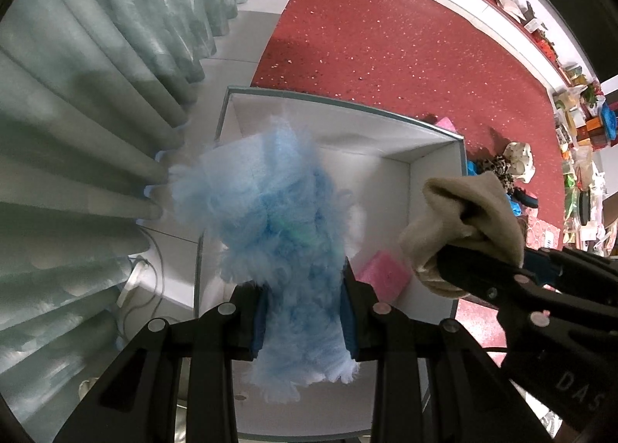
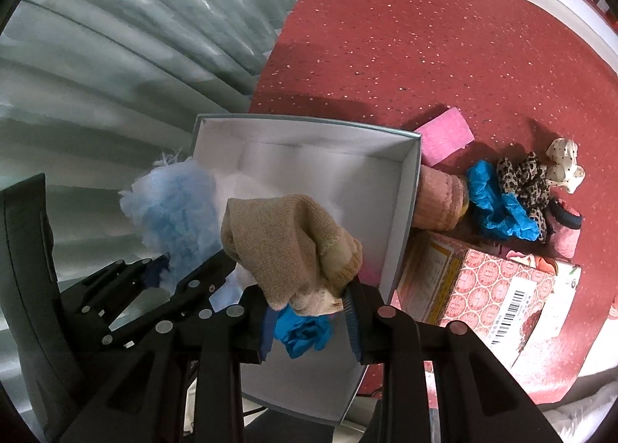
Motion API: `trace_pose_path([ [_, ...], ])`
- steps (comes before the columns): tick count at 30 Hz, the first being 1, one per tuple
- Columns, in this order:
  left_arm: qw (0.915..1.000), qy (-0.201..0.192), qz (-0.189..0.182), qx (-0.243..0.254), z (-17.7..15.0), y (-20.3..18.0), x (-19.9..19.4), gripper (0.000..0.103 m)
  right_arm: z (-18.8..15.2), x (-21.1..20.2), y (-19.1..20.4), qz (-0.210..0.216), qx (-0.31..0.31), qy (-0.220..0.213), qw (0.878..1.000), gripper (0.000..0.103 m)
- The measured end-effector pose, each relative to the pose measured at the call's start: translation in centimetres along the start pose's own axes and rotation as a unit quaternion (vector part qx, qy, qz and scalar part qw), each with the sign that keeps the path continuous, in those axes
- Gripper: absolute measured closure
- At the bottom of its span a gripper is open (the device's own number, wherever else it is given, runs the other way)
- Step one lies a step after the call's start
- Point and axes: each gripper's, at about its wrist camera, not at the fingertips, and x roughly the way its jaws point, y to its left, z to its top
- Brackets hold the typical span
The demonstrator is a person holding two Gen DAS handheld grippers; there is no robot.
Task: Organize soft objects
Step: 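Lower the fluffy toy and beige sock into the white box, open both tools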
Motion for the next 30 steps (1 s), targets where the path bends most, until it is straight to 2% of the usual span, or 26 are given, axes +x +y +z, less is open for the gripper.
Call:
trace_pose_path([
  [30,0.9994,0.024,0.013,0.019,-0.2,-0.7,1.8,0.069,1.1,1.6,-1.1,-0.002,0.019,0.016,1.000,0.072],
])
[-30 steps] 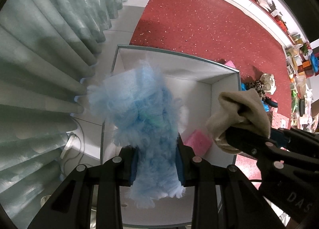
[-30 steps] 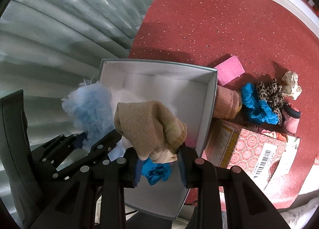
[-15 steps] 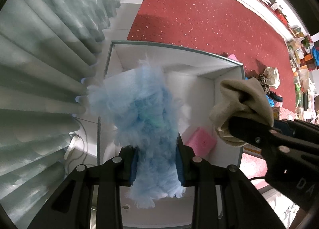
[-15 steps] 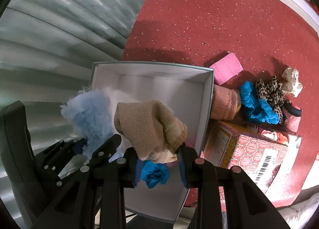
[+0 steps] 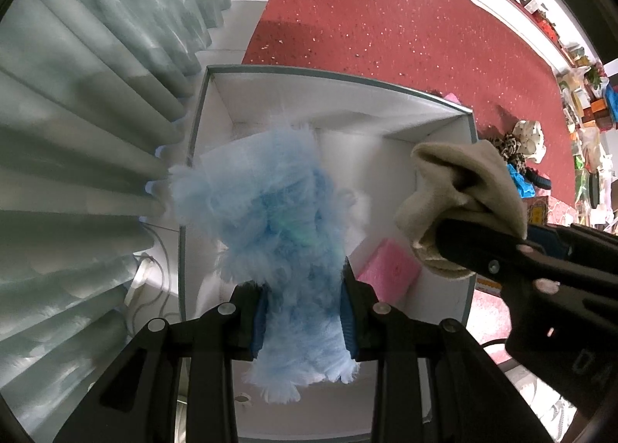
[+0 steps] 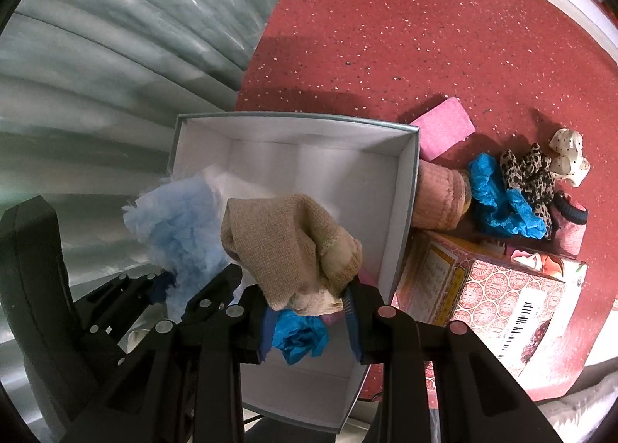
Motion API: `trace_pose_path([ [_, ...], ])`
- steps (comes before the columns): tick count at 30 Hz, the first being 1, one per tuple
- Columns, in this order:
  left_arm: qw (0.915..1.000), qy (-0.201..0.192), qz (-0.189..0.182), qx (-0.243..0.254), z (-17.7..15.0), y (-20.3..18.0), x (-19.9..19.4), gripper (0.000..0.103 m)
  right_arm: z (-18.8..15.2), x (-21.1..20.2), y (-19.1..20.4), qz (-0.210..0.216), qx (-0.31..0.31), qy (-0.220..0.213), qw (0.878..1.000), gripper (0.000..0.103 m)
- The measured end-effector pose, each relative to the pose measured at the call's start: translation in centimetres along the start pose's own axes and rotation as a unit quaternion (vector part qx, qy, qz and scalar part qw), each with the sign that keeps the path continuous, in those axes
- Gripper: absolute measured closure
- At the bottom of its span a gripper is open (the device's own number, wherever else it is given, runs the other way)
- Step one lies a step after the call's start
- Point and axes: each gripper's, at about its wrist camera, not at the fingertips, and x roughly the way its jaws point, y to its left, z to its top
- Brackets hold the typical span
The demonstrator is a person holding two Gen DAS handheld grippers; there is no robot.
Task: Organize soft objects
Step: 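Lower the fluffy toy and beige sock into the white box, open both tools, then move both tools back toward the pile of soft items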
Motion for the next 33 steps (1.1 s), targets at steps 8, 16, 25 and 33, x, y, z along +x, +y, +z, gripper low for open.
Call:
trace_pose_path([
  [8,1.0000,-0.009,-0.003,0.003,-0.3,-0.2,-0.2,0.062,0.0,0.1,0.0,0.003,0.001,0.003,1.000,0.071],
  [16,0.9997,-0.021,-0.013,-0.004,-0.8,0.0,-1.1,0.022,-0.4,-0.3,0.0,0.014,-0.004,-0.006,1.000,0.050],
  [25,0.9967,-0.044,-0.062,-0.029,-1.6,1.0,-1.7,0.000,-1.1,-2.5,0.1,0.042,-0.001,-0.034,0.999,0.012],
  [33,0.9920,-0.063,-0.107,-0.027,-2.4,0.9,-3.2,0.000,-3.0,-7.4,-0.9,0.075,0.008,-0.084,0.994,0.012],
])
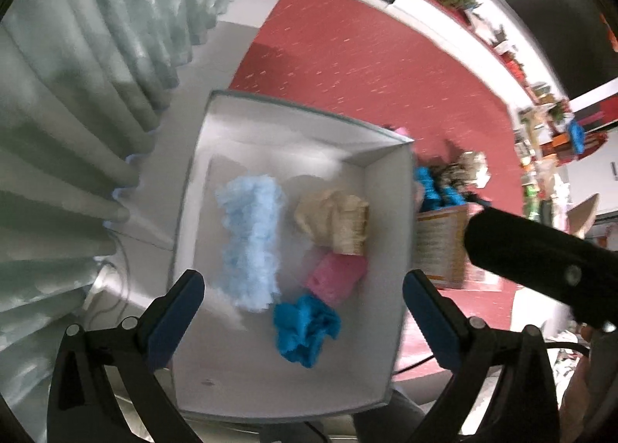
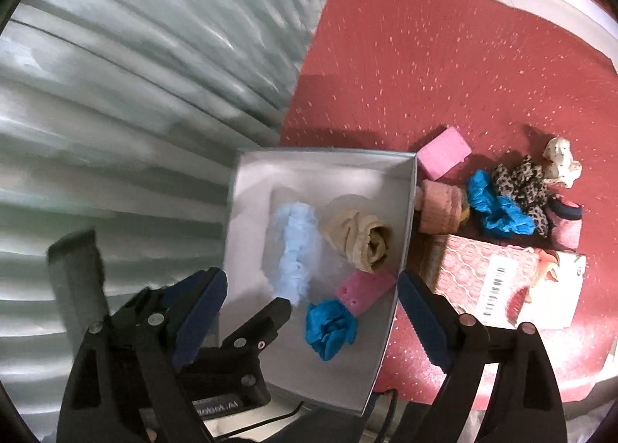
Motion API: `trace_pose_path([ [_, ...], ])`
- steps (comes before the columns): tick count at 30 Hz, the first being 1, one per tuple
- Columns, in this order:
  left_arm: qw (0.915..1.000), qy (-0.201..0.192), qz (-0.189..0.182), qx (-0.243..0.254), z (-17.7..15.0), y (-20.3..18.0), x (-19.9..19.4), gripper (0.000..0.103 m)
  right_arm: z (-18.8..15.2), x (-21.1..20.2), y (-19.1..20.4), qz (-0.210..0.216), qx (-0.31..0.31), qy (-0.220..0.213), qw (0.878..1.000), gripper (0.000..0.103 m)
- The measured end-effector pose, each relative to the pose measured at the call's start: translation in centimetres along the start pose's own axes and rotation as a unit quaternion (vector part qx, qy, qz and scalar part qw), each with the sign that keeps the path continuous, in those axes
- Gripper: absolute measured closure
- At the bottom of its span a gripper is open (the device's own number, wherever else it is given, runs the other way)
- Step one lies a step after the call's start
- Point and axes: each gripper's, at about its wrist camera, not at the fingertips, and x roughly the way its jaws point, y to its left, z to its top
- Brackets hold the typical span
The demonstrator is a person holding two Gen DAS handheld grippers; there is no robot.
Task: Organize soft objects
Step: 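Move both tools back toward the pile of soft items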
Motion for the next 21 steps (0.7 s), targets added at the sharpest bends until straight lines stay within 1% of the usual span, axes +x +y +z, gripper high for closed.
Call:
trace_pose_path([
  [4,0.9993,-0.015,-0.025,0.024,0.0,-2.4,-1.4,0.000,-1.0,-3.6,-1.2,0.017,0.012,-0.030,0.999,0.012],
  [7,0.9983,-0.016,-0.043,0.037,0.4,-4.3,-2.1,0.000,-1.9,-6.2,-3.6,0.026,0.041,-0.051,0.997,0.012],
  [11,0.9962,-0.019,-0.055,0.064,1.5,-7.2,-2.9,0.000,-3.1,-9.1,-8.9,0.023,0.100,-0.074,0.992,0.012],
  [14,0.9943,-0.016,-0.060,0.086,2.5,-9.9,-3.0,0.000,-3.7,-10.5,-13.3,0.010,0.150,-0.088,0.985,0.012],
  [16,0.9931,-0.013,-0.057,0.101,3.4,-11.7,-2.6,0.000,-4.1,-11.1,-15.8,0.004,0.178,-0.093,0.980,0.012],
  [17,0.9924,-0.012,-0.047,0.113,4.0,-12.7,-2.3,0.000,-4.2,-11.3,-17.4,0.001,0.194,-0.095,0.976,0.012],
  [21,0.9891,-0.009,-0.010,0.147,6.5,-16.0,-0.9,0.000,-4.0,-11.4,-21.6,-0.009,0.226,-0.095,0.969,0.012],
])
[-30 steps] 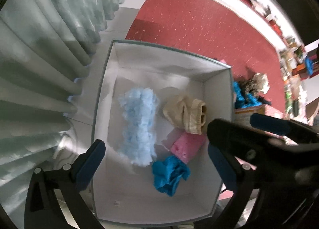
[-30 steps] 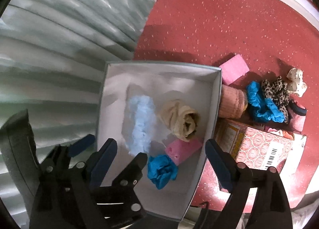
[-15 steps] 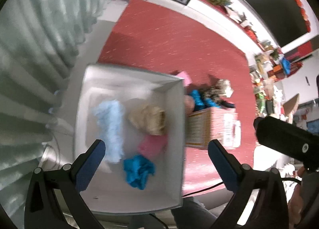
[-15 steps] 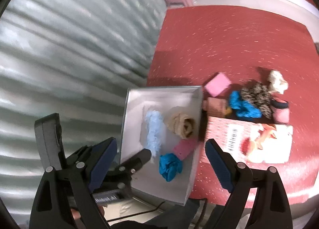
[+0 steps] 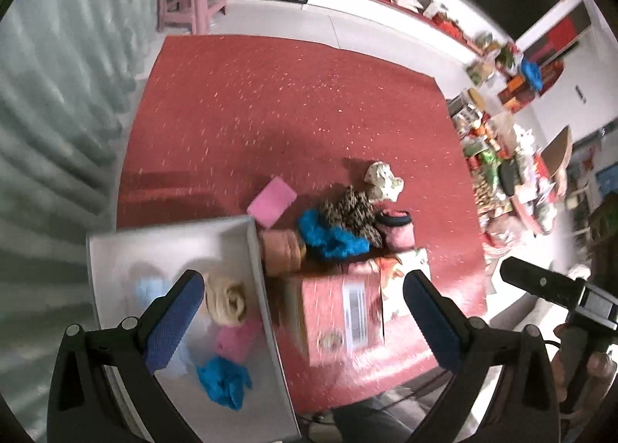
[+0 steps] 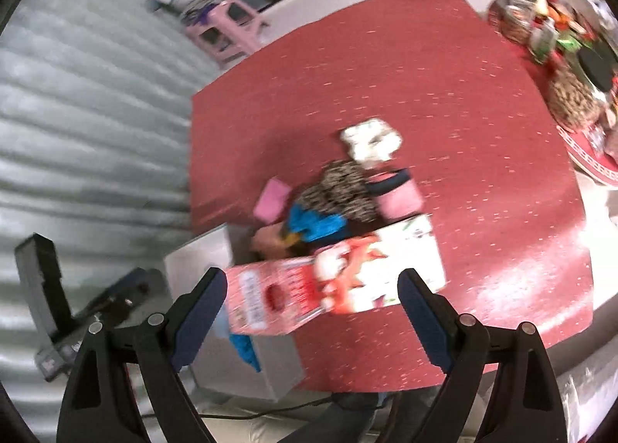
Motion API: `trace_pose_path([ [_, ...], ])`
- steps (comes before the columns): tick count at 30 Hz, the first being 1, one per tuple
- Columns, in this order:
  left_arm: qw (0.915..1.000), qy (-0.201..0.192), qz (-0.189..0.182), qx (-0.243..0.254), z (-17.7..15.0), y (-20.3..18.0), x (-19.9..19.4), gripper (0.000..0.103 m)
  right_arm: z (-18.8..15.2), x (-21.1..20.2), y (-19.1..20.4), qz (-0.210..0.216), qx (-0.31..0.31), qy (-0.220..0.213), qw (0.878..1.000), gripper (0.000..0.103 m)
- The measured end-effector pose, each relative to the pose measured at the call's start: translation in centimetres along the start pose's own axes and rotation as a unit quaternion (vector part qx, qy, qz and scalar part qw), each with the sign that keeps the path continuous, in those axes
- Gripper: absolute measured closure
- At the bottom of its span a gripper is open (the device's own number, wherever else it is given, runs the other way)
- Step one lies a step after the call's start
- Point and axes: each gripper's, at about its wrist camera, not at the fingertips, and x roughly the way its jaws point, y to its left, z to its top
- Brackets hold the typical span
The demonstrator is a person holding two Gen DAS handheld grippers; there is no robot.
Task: Organize soft objects
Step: 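Move both tools back toward the pile of soft items, then grasp the pink foam sponge with the left tool while the right tool grasps the polka-dot scrunchie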
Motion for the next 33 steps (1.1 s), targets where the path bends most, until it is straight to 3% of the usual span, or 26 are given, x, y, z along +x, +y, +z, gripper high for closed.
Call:
trace_pose_path([
  [8,0.9905,0.059,0.104,0.068,6.1,-2.8,7.1,0.000,5.4,3.8,-4.0,-0.021,0.019,0.029,0.999,0.012],
  [15,0.9691,0.146,0.157,0.122,8.9,-2.7,15.9,0.000,9.8,9.9,-5.2,-0.030,0.016,0.068,0.997,0.012],
  [19,0.9605,0.183,0.171,0.121,9.2,-1.5,19.4,0.000,11.6,12.8,-5.9,-0.033,0.024,0.082,0.996,0.012],
  [25,0.9431,0.214,0.199,0.158,8.6,-1.2,22.7,0.000,13.6,15.9,-6.4,-0.031,0.028,0.094,0.995,0.012],
  [33,0.9325,0.249,0.205,0.163,7.7,0.0,25.1,0.000,14.5,19.9,-5.7,-0.044,0.005,0.113,0.993,0.012],
])
